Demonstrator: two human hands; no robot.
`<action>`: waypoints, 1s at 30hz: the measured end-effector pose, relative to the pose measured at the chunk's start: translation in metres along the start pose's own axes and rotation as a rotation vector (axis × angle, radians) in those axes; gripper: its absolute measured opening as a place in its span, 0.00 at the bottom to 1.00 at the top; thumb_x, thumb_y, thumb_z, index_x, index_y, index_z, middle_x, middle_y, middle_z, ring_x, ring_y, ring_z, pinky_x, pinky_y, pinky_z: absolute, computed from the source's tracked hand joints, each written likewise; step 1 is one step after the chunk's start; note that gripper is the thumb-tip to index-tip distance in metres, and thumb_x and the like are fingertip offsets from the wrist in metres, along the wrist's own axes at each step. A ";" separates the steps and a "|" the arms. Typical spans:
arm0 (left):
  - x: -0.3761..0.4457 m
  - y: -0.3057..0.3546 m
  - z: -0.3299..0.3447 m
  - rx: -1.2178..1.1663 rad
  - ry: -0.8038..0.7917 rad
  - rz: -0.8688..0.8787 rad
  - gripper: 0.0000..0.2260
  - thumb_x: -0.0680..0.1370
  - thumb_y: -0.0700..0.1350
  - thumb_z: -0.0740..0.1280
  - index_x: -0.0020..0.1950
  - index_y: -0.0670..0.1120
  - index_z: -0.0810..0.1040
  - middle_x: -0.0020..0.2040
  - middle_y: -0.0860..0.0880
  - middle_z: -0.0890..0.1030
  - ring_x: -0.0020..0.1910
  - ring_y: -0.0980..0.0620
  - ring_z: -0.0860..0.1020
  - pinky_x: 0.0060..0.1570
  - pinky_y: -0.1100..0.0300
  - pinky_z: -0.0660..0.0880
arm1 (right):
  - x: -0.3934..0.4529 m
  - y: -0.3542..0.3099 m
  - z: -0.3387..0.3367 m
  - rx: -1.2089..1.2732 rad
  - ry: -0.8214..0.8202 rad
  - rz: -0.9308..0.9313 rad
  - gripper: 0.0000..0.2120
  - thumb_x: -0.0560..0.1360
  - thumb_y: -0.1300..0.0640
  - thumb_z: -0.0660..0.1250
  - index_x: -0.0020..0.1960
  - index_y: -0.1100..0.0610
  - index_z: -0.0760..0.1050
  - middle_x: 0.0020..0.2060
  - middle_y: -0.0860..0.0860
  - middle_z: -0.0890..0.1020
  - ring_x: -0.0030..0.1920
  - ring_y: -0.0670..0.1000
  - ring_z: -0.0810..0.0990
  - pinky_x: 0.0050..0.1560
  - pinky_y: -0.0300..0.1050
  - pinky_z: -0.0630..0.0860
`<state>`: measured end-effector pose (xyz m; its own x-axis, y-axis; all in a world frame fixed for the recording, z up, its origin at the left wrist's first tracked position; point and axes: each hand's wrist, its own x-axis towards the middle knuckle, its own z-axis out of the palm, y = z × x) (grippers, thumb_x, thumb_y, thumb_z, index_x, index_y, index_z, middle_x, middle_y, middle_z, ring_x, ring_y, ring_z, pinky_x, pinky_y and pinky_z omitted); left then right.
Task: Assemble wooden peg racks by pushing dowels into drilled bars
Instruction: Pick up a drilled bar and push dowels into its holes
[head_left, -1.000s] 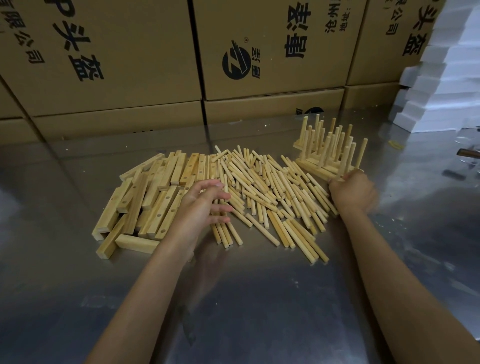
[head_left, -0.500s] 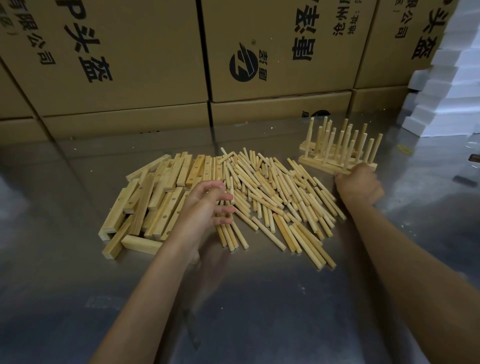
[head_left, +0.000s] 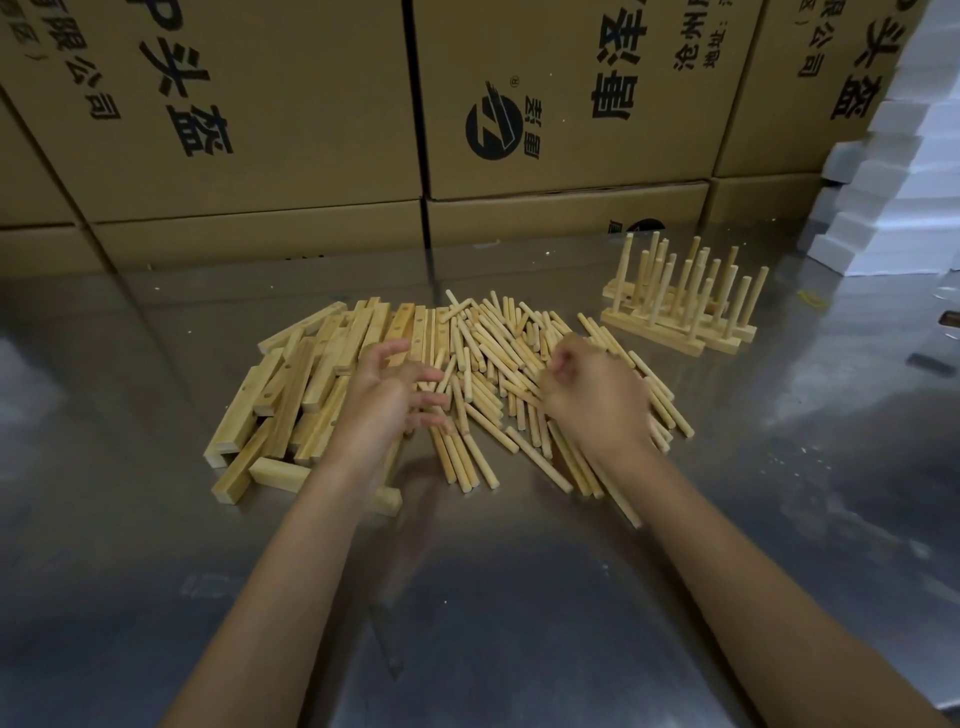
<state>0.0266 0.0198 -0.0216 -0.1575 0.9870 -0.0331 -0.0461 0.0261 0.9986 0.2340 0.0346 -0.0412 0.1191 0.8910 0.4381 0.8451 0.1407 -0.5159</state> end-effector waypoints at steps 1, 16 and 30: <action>0.002 0.002 -0.005 -0.011 0.026 0.012 0.14 0.82 0.39 0.63 0.66 0.51 0.71 0.52 0.46 0.85 0.47 0.47 0.86 0.41 0.55 0.83 | -0.011 -0.016 0.005 0.057 -0.085 -0.091 0.06 0.76 0.57 0.67 0.44 0.48 0.72 0.32 0.44 0.78 0.30 0.40 0.75 0.28 0.35 0.67; 0.007 0.014 -0.040 -0.090 0.183 0.037 0.08 0.84 0.42 0.60 0.59 0.48 0.77 0.52 0.43 0.85 0.46 0.47 0.84 0.40 0.57 0.79 | -0.070 -0.087 0.031 0.166 -0.506 -0.496 0.08 0.76 0.49 0.69 0.47 0.52 0.73 0.43 0.48 0.78 0.43 0.50 0.76 0.41 0.48 0.74; -0.010 0.013 -0.002 -0.094 0.140 0.047 0.28 0.80 0.51 0.69 0.77 0.51 0.62 0.63 0.47 0.78 0.52 0.51 0.84 0.46 0.56 0.80 | -0.040 -0.060 0.007 0.503 0.004 -0.166 0.09 0.74 0.54 0.73 0.45 0.52 0.74 0.36 0.43 0.78 0.34 0.43 0.77 0.32 0.38 0.75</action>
<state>0.0255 0.0102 -0.0083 -0.2967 0.9550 0.0012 -0.1266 -0.0406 0.9911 0.1749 -0.0065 -0.0334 0.0076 0.8376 0.5463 0.4981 0.4705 -0.7283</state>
